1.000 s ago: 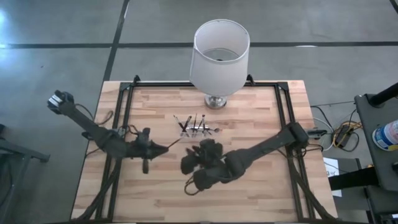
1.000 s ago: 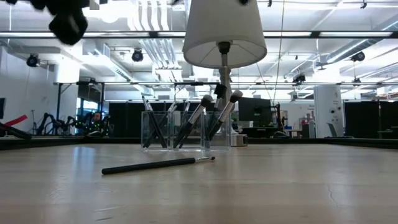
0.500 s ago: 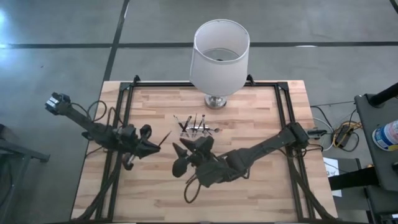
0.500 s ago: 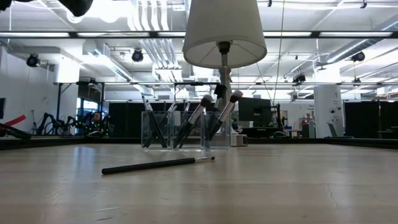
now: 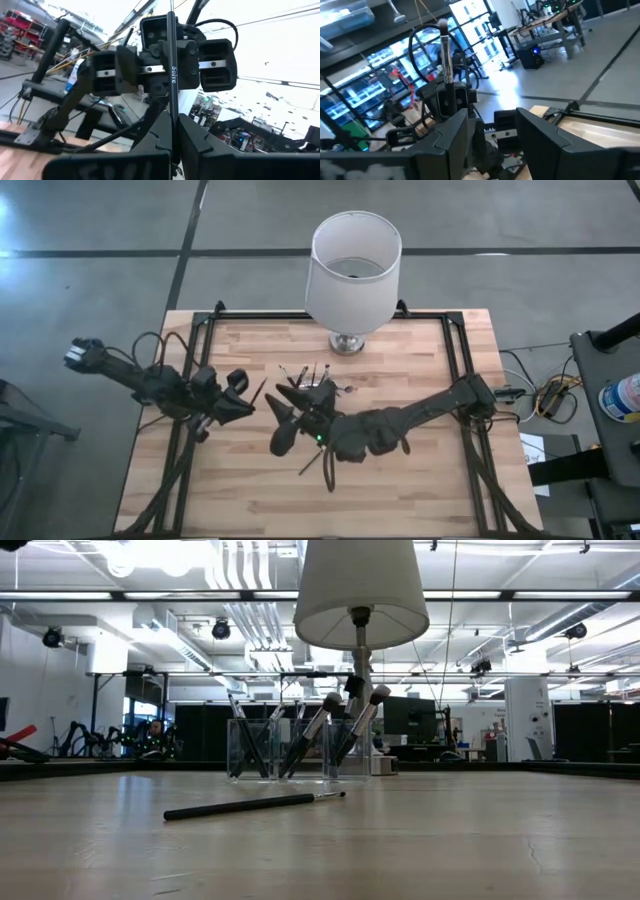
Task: Put items in baskets/containers
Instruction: Put the eyeshadow brush into the transparent organizer
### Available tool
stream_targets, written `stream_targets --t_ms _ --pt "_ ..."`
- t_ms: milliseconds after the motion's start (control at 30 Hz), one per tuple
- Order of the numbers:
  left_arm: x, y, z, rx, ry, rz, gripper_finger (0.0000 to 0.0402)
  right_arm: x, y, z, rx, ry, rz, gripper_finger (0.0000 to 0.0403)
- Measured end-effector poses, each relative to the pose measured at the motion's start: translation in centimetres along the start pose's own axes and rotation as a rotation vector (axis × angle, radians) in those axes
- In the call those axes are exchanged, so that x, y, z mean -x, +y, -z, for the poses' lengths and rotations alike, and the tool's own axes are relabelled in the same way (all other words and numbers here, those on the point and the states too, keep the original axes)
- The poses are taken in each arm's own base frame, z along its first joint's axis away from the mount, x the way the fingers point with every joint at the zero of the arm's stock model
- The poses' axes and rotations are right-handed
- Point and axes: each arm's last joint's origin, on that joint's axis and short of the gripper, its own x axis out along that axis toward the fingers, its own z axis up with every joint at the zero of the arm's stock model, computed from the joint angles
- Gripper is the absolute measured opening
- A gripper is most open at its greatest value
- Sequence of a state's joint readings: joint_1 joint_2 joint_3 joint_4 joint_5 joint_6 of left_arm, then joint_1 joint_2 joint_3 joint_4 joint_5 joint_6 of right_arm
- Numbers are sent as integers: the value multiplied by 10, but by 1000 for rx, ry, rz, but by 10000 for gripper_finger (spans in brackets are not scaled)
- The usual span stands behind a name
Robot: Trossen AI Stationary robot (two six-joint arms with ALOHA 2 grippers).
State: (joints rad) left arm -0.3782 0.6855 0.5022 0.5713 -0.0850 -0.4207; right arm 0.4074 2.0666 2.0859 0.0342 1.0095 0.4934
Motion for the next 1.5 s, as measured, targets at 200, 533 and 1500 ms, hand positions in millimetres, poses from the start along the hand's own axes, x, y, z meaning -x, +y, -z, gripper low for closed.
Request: stream_targets --t_ms 200,533,1500 --pt "-6 4 -3 -6 14 8 8 -7 -2 -5 1 5 -29 157" --pt "-7 12 -7 -13 -6 -33 9 -6 2 -12 16 13 -75 155" --pt "-20 17 -16 -36 7 -50 11 -16 -8 -38 -129 -31 -61 155"
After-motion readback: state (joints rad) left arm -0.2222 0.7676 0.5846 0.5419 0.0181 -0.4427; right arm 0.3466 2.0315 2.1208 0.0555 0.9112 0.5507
